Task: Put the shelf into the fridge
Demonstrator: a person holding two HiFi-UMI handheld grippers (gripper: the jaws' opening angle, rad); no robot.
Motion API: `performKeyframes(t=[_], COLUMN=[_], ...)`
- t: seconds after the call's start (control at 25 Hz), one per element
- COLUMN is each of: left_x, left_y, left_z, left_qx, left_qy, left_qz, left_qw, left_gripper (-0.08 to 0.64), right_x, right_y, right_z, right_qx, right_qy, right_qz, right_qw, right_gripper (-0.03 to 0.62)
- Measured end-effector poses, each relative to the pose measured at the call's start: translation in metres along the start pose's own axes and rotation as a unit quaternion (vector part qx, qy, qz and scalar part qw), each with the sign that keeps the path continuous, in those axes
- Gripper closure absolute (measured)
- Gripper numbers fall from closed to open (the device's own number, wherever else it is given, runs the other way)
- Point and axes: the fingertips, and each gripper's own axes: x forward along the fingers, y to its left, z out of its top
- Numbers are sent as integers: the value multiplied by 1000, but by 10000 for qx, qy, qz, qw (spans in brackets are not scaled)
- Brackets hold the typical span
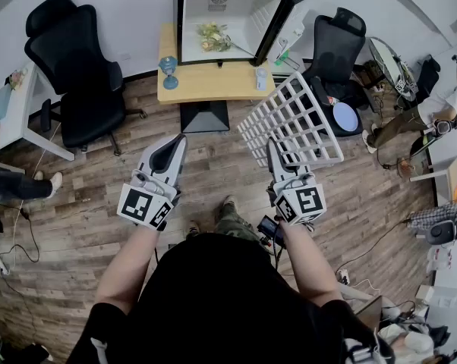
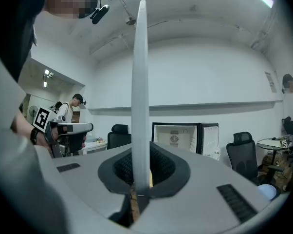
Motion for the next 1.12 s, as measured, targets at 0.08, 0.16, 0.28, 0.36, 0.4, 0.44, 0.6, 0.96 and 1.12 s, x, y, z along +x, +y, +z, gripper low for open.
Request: performKeyframes(t=[0.08,0.16,0.28,0.36,0.4,0.44,0.6,0.96,1.12], left_x=[-3,-5,-6,-6,-7,-8,-11,-15,-16], left_y=[-5,-8,-10,-10,-10,-10,-9,0,6], left_z=[-2,-2,-1,0,-1,-1,-3,-3,-6], left_qx=[-4,-5,6,5,-2,-10,-32,-44,-103], left_qy=[41,64,59,53,54,57,80,87,102], left_qz=[3,-1,-9,-7,-5,-3,10,48,29], left_qw=[10000,10000,10000,10000,10000,10000,10000,9999,9999], left_gripper=[541,541,541,541,541,541,541,541,540], right_x=[-4,-7,-7,-7,-7,-7,-5,-4,-2], right_y=[2,4,5,6,6,6,5,7,10], right_z=[-1,0,0,1,1,2,6,4,3], right_qx=[6,18,12,40,116,235,381,107,48], right_qy=[20,37,60,46,8,-50,-179,-131,-102], right_qz=[1,-13,-30,-16,11,54,75,-96,-138], right_qw=[10000,10000,10000,10000,9999,9997,9991,9998,9998], right_gripper=[554,554,554,554,554,554,552,552,554])
